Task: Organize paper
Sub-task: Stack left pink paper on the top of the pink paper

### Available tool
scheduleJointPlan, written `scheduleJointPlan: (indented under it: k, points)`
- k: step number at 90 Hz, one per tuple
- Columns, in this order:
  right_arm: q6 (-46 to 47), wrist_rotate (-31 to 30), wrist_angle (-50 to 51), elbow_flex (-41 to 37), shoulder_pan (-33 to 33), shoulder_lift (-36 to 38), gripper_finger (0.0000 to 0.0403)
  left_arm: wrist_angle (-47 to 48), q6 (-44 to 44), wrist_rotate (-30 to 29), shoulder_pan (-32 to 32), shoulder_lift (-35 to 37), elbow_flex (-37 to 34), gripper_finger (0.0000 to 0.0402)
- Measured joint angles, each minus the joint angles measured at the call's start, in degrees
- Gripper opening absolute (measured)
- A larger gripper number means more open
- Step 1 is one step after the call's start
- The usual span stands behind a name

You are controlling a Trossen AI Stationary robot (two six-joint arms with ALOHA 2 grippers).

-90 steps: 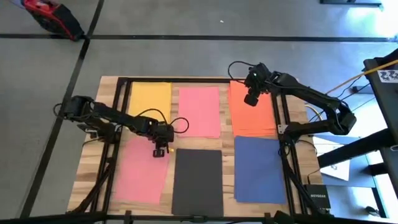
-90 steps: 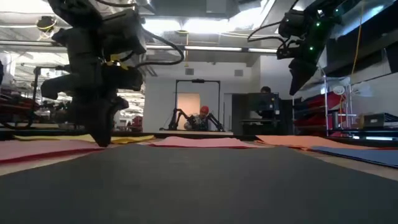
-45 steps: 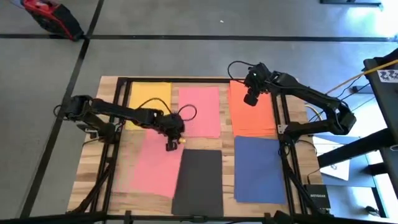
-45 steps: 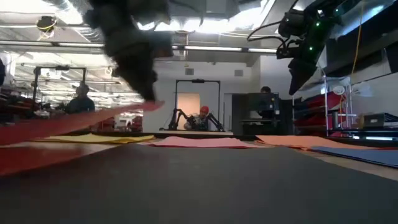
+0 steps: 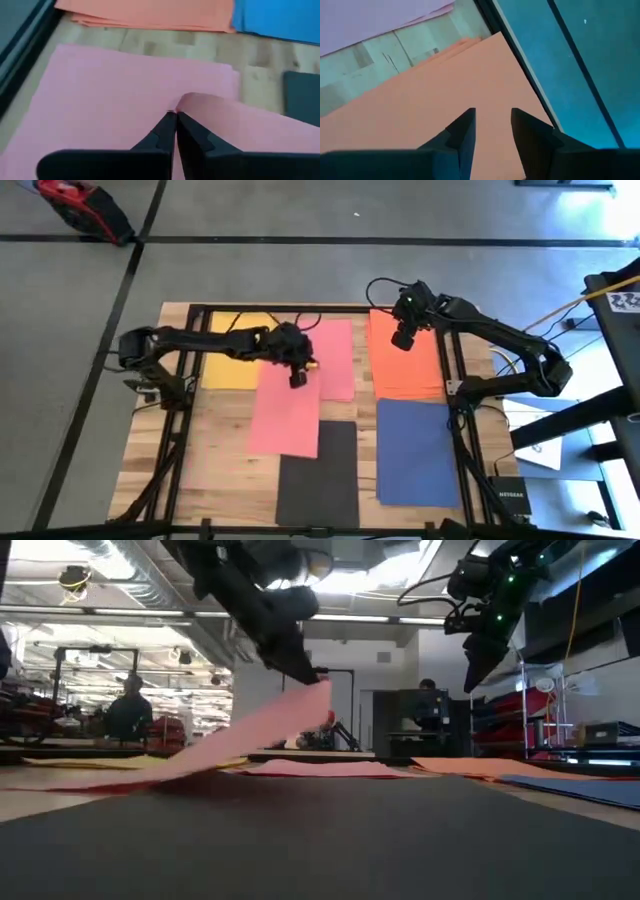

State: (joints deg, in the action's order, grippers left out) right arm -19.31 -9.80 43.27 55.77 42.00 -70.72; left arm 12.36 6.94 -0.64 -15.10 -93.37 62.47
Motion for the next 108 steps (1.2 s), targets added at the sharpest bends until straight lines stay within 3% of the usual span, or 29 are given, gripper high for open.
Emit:
scheduleJointPlan:
  k: [43, 108]
  points:
    - [1.24, 0.02, 0.11, 0.0, -0.02, 0.0, 0.0115, -0.89, 8.48, 2.13, -7.35, -15.13, 16.78, 0.0]
    - [1.28, 0.04, 0.02, 0.0, 0.0, 0.0, 0.0115, -1.34, 6.69, 2.35, -11.3, -28.76, 31.99, 0.0]
